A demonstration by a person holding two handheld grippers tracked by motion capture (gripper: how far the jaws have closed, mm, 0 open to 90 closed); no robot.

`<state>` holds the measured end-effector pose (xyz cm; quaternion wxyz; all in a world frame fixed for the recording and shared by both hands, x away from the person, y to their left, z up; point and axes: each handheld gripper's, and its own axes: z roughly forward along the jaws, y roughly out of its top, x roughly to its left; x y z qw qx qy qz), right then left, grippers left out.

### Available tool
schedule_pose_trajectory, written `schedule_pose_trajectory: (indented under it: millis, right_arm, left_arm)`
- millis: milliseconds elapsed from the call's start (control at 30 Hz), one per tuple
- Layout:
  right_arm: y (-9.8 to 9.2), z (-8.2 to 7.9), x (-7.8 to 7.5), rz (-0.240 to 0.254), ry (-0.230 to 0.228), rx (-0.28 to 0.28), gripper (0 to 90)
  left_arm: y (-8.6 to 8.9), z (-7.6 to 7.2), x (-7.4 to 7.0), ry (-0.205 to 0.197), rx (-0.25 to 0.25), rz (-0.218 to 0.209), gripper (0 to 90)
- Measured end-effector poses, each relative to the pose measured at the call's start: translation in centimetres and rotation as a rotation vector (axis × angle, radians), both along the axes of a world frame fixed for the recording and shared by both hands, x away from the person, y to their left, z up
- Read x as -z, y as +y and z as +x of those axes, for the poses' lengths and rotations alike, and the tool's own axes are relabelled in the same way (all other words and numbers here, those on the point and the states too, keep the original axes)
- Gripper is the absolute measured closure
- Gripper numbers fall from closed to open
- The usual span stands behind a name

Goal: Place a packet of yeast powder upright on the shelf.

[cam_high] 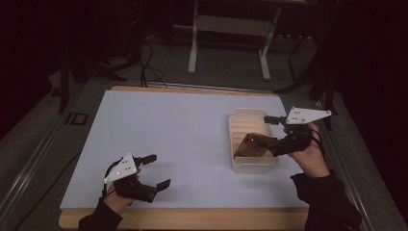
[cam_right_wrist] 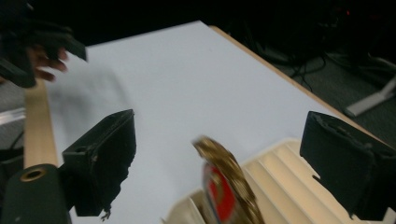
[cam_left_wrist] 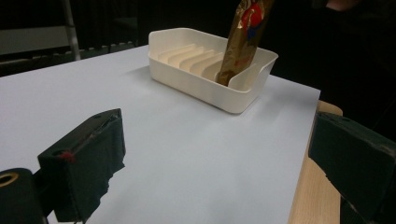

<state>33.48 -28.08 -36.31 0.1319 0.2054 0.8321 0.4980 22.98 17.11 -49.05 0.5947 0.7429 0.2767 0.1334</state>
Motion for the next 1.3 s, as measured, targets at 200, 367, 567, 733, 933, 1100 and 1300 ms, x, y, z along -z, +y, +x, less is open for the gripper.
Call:
schedule_pose_trajectory:
  millis: [200, 367, 567, 733, 933, 1100, 1300]
  right_arm:
    - [1.3, -1.2, -0.9, 0.051, 0.01, -0.039, 10.5]
    - [2.5, -2.4, -1.1, 0.065, -0.02, -0.058, 10.5]
    - [3.8, -3.8, -0.5, 0.081, -0.021, -0.086, 10.5]
    - [4.6, -4.9, 0.9, 0.081, -0.019, -0.092, 10.6]
    - [5.3, -5.9, 2.9, 0.069, 0.011, -0.109, 11.5]
    - [5.7, -6.5, 4.8, 0.056, 0.039, -0.119, 11.6]
    - [5.8, -7.3, 6.3, 0.054, 0.064, -0.119, 11.6]
  left_arm:
    - [-0.1, -0.1, 0.0, -0.002, 0.003, -0.001, 4.4]
    - [-0.2, -0.2, -0.1, -0.005, 0.003, 0.0, 4.4]
    - [-0.1, -0.2, 0.0, -0.002, 0.001, -0.004, 4.4]
    - [-0.1, -0.3, -0.1, -0.009, 0.003, -0.002, 4.4]
    - [-0.1, -0.3, -0.1, -0.011, 0.003, -0.005, 4.4]
    - [-0.1, -0.3, -0.1, -0.012, 0.003, -0.004, 4.4]
    - [-0.1, -0.4, -0.1, -0.016, 0.003, 0.001, 4.4]
